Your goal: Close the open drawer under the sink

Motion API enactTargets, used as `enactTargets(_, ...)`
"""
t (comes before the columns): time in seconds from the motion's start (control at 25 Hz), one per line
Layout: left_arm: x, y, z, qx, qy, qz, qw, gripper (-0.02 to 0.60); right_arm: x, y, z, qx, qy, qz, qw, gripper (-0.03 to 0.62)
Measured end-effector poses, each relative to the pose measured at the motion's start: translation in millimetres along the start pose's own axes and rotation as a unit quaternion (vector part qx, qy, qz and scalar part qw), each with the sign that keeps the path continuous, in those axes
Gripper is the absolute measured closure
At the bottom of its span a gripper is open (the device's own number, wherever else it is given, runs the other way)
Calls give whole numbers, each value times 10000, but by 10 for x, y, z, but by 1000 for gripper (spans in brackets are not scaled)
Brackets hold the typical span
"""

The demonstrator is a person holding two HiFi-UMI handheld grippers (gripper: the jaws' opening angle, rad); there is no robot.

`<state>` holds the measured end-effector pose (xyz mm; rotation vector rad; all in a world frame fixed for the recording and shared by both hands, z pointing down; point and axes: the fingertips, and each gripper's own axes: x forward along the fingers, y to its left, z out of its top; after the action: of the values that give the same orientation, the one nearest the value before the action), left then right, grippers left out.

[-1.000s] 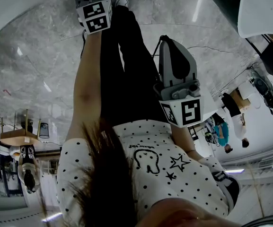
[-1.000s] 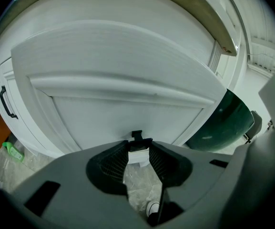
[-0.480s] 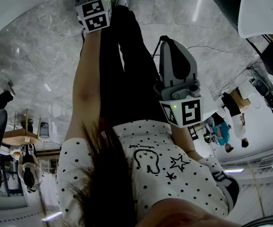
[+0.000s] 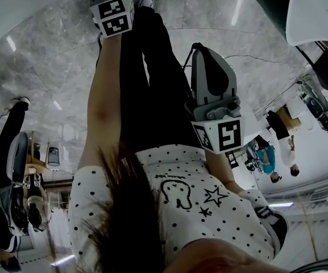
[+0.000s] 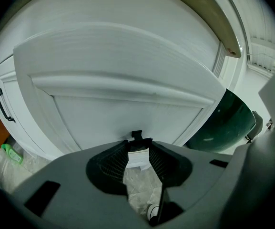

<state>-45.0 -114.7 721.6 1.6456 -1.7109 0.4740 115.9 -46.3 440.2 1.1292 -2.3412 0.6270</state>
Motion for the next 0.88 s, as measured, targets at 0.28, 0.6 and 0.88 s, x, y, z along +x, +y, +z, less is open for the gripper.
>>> enactTargets(0.28,42,14,45,-3,-19,-7,10000,448,27,-7,-14,1,34,-16,10000,580)
enactTargets(0.6,90,56,138,53,-69,29,10000,448,49,-3,9,7,37,-23,10000,580)
enactTargets(0.88,81,55,138,98,-87,26,9999,448,21,0,-8,7,43,-12,10000,580)
